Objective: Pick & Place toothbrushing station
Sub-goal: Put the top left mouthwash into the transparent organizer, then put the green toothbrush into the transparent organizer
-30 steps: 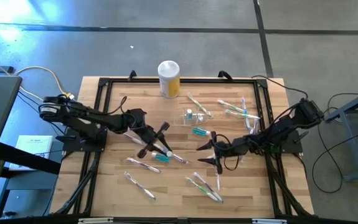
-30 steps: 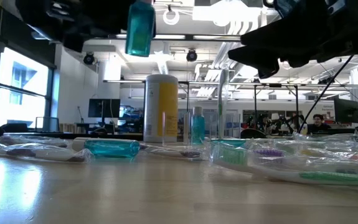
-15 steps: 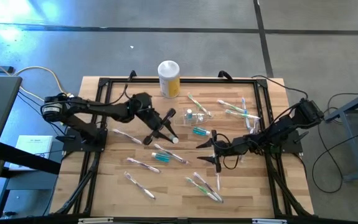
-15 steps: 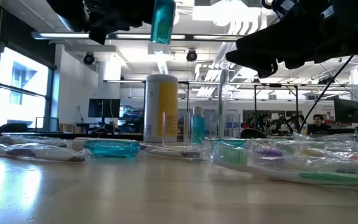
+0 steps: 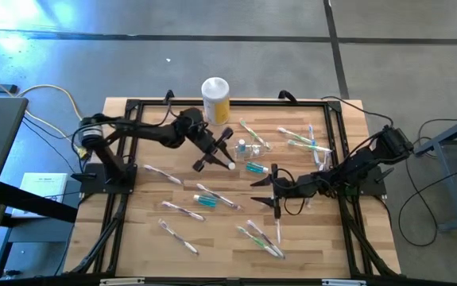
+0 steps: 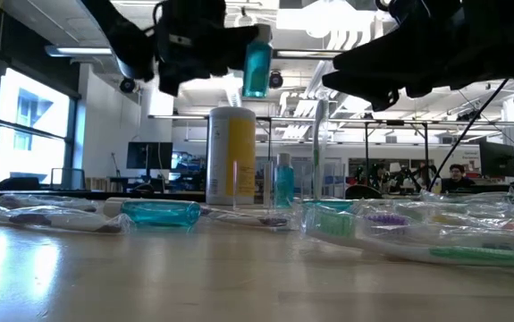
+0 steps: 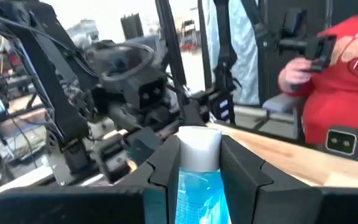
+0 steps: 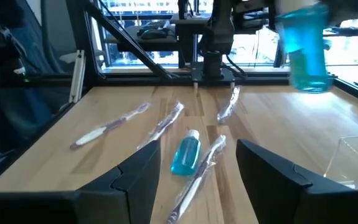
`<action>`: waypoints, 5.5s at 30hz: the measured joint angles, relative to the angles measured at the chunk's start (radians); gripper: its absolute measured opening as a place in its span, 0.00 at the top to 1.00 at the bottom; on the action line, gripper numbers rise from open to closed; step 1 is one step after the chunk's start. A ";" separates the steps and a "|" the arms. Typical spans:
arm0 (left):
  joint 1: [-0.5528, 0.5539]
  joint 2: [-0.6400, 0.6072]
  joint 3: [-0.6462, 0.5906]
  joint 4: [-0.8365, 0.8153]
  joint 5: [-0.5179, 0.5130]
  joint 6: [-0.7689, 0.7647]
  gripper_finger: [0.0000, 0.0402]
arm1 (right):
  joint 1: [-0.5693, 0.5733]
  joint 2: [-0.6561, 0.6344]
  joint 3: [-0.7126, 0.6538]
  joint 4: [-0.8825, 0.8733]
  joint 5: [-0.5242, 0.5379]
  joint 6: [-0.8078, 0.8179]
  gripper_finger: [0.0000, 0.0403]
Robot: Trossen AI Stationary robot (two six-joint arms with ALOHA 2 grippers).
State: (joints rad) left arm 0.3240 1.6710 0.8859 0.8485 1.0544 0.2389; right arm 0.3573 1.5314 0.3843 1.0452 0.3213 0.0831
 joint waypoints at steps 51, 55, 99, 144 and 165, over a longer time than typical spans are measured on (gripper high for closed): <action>-0.020 0.225 0.093 0.202 -0.917 -0.332 0.80 | 0.154 -0.023 0.000 0.105 0.203 -0.070 0.50; -0.032 0.225 0.093 0.180 -0.998 -0.317 0.80 | 0.154 -0.023 0.000 0.104 0.205 -0.053 0.50; -0.029 0.372 0.095 0.302 -1.021 -0.374 0.80 | 0.173 -0.022 0.000 0.104 0.205 -0.027 0.50; -0.030 0.090 0.095 -0.149 -0.775 -0.268 0.70 | 0.251 -0.035 0.000 0.003 0.216 -0.010 0.50; -0.261 -0.157 0.094 -0.914 -0.705 -0.370 0.70 | 0.156 -0.473 0.000 -1.220 0.045 0.509 0.50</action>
State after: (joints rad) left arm 0.0629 1.5139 0.9802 -0.0651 0.3490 -0.1312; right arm 0.5137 1.0579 0.3843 -0.1751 0.3664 0.5925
